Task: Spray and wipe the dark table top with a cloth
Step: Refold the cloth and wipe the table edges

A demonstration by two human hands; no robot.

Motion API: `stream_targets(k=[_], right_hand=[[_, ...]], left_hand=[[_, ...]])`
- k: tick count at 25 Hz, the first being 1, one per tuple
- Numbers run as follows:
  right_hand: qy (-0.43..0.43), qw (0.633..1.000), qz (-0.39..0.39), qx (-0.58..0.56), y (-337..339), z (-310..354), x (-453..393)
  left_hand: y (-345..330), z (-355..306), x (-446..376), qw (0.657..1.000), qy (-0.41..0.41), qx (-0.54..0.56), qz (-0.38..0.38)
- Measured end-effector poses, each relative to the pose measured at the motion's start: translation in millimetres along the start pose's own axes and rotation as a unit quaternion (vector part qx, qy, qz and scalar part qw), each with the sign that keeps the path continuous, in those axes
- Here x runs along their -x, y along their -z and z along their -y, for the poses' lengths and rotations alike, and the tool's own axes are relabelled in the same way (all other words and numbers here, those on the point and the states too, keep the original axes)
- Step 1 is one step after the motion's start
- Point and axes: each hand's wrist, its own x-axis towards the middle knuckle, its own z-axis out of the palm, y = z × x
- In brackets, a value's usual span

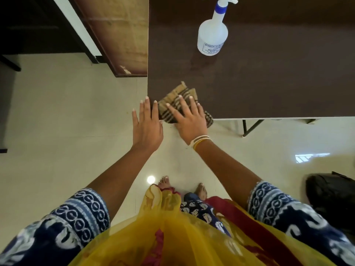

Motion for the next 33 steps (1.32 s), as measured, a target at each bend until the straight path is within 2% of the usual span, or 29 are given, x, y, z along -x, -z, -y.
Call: stream_targets(k=[3, 7, 11, 17, 21, 25, 33], right_hand=[[0.033, 0.999, 0.007, 0.025, 1, -21, 3], [-0.023, 0.999, -0.013, 0.036, 2, -108, 37], [-0.056, 0.997, -0.022, 0.042, 14, -199, 70], [-0.087, 0.994, -0.007, 0.072, 20, -318, 114], [-0.064, 0.996, -0.003, 0.066, 25, -380, 129], [0.01, 0.997, -0.033, 0.066, 17, -416, 133], [0.051, 0.989, -0.136, 0.038, 3, -493, 154]], left_hand=[[4, -13, -5, 0.998, -0.057, -0.04, 0.009], [7, -58, -22, 0.991, -0.116, -0.056, 0.018], [1, -125, -31, 0.979, -0.19, -0.075, 0.022], [-15, -240, -43, 0.97, -0.228, -0.079, 0.033], [-22, -322, -57, 0.967, -0.242, -0.073, 0.029], [-29, -394, -74, 0.966, -0.25, -0.062, 0.03], [-30, -466, -103, 0.95, -0.298, -0.076, 0.048]])
